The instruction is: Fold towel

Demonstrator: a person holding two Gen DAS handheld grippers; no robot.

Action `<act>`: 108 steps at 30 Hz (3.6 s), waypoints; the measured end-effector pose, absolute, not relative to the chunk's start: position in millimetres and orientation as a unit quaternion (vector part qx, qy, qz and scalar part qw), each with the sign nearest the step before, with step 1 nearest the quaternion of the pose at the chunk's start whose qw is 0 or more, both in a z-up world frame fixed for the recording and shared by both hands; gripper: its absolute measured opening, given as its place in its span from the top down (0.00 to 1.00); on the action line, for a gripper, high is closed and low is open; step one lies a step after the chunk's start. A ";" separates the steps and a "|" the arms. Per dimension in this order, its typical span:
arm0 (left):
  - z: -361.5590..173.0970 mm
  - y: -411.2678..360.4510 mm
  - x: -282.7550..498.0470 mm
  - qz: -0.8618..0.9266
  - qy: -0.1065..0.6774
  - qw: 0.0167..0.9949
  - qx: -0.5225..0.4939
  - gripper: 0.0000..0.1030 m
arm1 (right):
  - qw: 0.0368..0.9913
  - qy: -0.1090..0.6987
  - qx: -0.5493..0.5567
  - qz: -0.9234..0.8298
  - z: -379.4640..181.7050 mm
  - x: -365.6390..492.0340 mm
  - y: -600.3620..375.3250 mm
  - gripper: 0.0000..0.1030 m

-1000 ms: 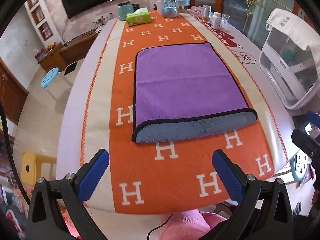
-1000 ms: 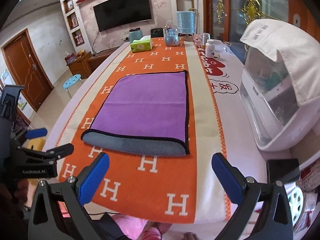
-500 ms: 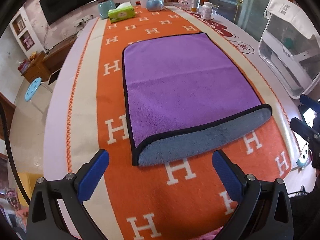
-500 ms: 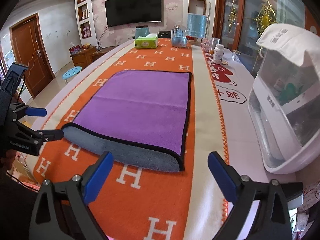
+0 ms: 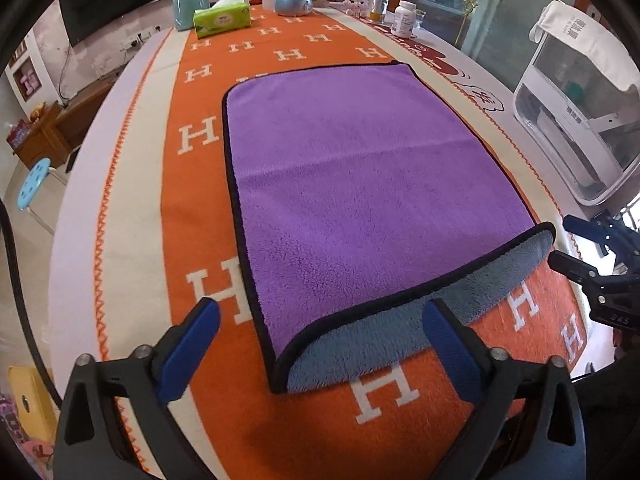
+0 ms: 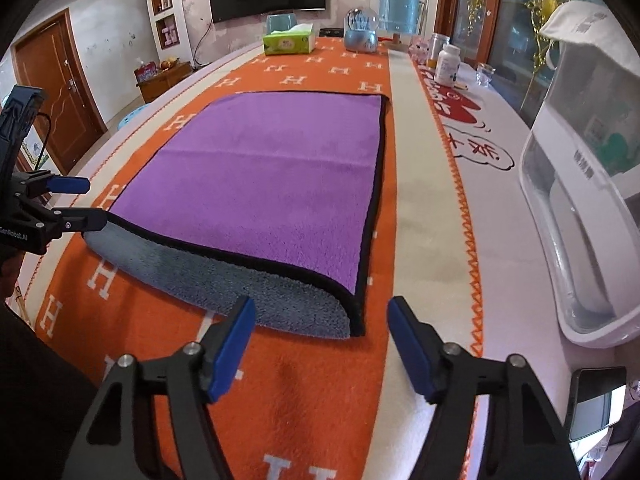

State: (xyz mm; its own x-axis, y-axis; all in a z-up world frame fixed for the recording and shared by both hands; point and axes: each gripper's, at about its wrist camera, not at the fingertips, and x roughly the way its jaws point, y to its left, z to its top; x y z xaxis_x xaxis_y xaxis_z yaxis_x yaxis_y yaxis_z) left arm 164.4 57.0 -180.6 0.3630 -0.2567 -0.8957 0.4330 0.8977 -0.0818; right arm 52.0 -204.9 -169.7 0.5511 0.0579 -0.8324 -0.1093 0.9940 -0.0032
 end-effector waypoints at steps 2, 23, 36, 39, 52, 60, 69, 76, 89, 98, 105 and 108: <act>-184.8 57.1 166.3 -0.215 0.529 0.817 0.079 0.07 | 0.879 0.475 -0.028 0.048 -173.2 53.4 -204.5 0.37; -197.3 67.5 171.1 -0.233 0.570 0.788 0.033 0.63 | 0.869 0.492 -0.032 0.044 -183.9 60.4 -207.7 0.69; -197.3 68.8 158.2 -0.221 0.573 0.788 0.051 0.91 | 0.866 0.496 -0.034 0.042 -183.8 57.0 -212.5 0.90; -198.2 69.5 157.9 -0.216 0.575 0.788 0.048 0.93 | 0.865 0.498 -0.038 0.046 -183.8 56.6 -211.8 0.95; -190.2 76.0 152.0 -0.206 0.564 0.798 0.045 0.94 | 0.867 0.494 -0.033 0.056 -176.1 59.3 -211.1 0.96; -175.0 78.1 151.0 -0.201 0.551 0.808 0.046 0.94 | 0.870 0.489 -0.018 0.064 -164.7 63.0 -214.0 0.96; -133.7 76.3 163.3 -0.189 0.523 0.829 0.059 0.94 | 0.878 0.472 -0.024 0.083 -123.9 79.3 -215.2 0.96; -87.2 71.2 184.7 -0.179 0.478 0.857 0.069 0.95 | 0.890 0.449 -0.030 0.080 -94.0 103.5 -217.7 0.96; -32.1 65.0 260.5 -0.167 0.405 0.896 0.070 0.95 | 0.923 0.378 -0.031 0.065 -52.5 169.2 -223.4 0.96; -41.0 57.5 319.1 -0.154 0.385 0.908 0.060 0.95 | 0.941 0.334 -0.034 0.043 -51.8 228.3 -229.6 0.96; -71.0 54.1 362.6 -0.149 0.404 0.901 0.057 0.95 | 0.944 0.326 -0.051 0.026 -70.1 273.3 -225.5 0.96; -87.3 53.1 377.9 -0.148 0.416 0.895 0.055 0.92 | 0.942 0.329 -0.053 0.026 -79.3 287.6 -223.2 0.95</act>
